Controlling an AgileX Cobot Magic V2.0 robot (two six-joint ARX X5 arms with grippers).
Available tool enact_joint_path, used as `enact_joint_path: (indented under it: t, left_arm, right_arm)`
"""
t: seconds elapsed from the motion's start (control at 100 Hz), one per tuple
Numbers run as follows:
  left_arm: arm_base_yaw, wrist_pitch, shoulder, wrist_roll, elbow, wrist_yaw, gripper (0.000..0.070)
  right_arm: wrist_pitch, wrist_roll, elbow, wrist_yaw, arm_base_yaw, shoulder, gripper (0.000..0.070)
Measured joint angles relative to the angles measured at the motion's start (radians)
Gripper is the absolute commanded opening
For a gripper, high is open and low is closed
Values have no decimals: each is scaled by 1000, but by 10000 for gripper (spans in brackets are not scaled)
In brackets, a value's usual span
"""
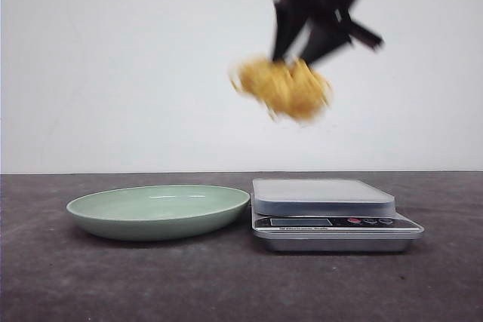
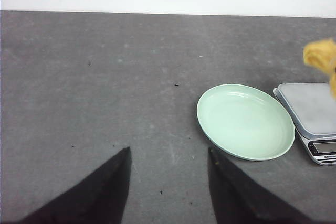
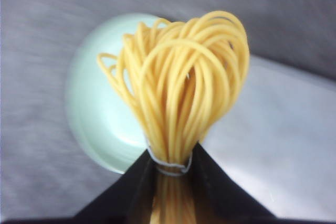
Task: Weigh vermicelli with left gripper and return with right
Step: 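Lift the vermicelli with the right gripper and carry it toward the plate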
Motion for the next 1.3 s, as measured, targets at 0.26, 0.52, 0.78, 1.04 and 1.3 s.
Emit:
enact_joint_path:
  t: [0.26, 0.52, 0.78, 1.04, 1.3]
  left_arm:
    - [0, 0, 0, 0, 0, 0, 273]
    - [0, 0, 0, 0, 0, 0, 273]
    - [0, -3, 0, 0, 0, 0, 273]
    - [0, -5, 0, 0, 0, 0, 273]
    - [0, -16, 0, 0, 0, 0, 273]
  right_arm:
    - [175, 1, 27, -8, 171, -95, 0]
    - [224, 20, 157, -9, 237, -11, 0]
    - [210, 55, 194, -56, 157, 109, 0]
    - [174, 71, 194, -113, 93, 191, 0]
    - [165, 82, 194, -208, 90, 310, 0]
